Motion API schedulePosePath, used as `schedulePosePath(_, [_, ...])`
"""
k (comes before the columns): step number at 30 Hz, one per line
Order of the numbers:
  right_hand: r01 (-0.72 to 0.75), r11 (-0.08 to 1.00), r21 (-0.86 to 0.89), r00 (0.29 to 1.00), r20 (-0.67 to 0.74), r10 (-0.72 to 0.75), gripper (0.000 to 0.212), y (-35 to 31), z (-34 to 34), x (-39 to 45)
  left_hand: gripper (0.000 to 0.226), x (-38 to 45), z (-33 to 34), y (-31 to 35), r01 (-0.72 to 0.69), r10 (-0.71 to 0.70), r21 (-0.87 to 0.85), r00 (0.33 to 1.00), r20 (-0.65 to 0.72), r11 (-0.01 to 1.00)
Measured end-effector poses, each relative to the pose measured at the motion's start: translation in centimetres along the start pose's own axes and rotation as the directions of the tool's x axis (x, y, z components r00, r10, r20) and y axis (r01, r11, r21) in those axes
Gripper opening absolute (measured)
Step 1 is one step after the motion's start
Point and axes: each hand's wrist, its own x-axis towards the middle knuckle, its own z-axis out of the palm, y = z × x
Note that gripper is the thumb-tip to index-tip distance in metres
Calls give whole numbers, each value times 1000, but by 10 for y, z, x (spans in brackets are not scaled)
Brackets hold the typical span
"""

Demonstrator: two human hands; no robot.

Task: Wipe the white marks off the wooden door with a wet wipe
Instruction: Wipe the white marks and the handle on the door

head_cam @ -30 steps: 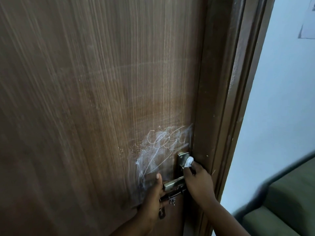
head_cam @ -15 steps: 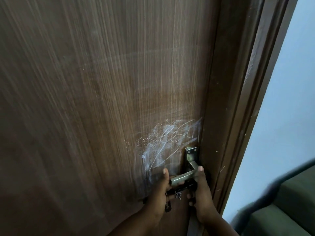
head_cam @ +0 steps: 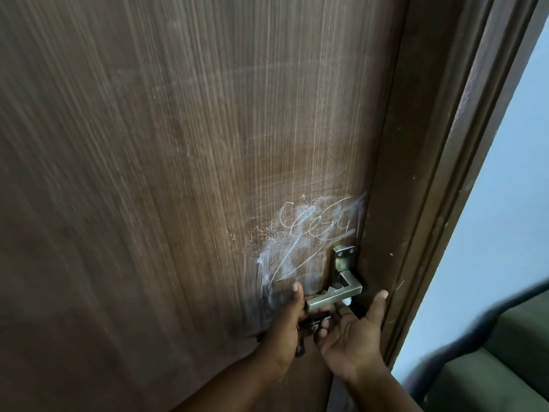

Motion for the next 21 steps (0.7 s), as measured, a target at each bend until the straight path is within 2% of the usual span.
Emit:
schedulePosePath(4, [-8, 1000, -16, 998, -59, 7, 83, -2, -8, 3, 72, -3, 2, 5, 35, -35, 22, 999, -7, 999])
schedulePosePath(8, [-17, 1000, -25, 984, -176, 12, 38, -1, -8, 8, 58, -3, 2, 4, 39, -39, 50, 999, 0, 998])
schedulePosePath(10, [-24, 1000, -13, 976, -218, 20, 30, -3, -4, 8, 57, -2, 4, 10, 65, -66, 112, 998, 6, 992])
schedulePosePath(11, [-26, 999, -25, 973, -232, 20, 28, -7, -2, 7, 58, -4, 0, 13, 40, -48, 123, 997, 62, 992])
schedulePosePath(13, [1, 985, -175, 972, -233, -43, 27, -12, 4, 5, 63, -8, -7, 14, -15, -1, 116, 991, 137, 993])
schedulePosePath(14, [41, 951, -308, 978, -182, -102, 28, -16, 2, 2, 70, -3, -6, 17, -45, 37, 74, 993, 112, 996])
schedulePosePath(15, [110, 873, -475, 978, -105, -181, 30, -21, 0, -1, 82, 3, -4, 18, -89, 84, 93, 995, 59, 992])
schedulePosePath(16, [188, 741, -645, 960, -37, -276, 31, -27, 0, -4, 88, 9, 0, 20, -64, 66, 83, 998, -22, 994])
schedulePosePath(17, [246, 603, -759, 930, 9, -368, 29, -35, 1, -9, 73, 11, 4, 27, -15, 18, 46, 997, -73, 999])
schedulePosePath(18, [276, 490, -827, 890, 28, -455, 25, -44, 5, -17, 53, 11, 5, 33, -9, 10, 20, 998, -64, 1000])
schedulePosePath(20, [365, 240, -899, 758, 137, -638, 12, -58, 11, -39, 37, 4, 5, 38, -118, 115, 34, 991, 70, 992])
schedulePosePath(21, [391, 79, -917, 658, 219, -721, 11, -64, 11, -49, 35, 5, 5, 37, -108, 105, 46, 991, 79, 993])
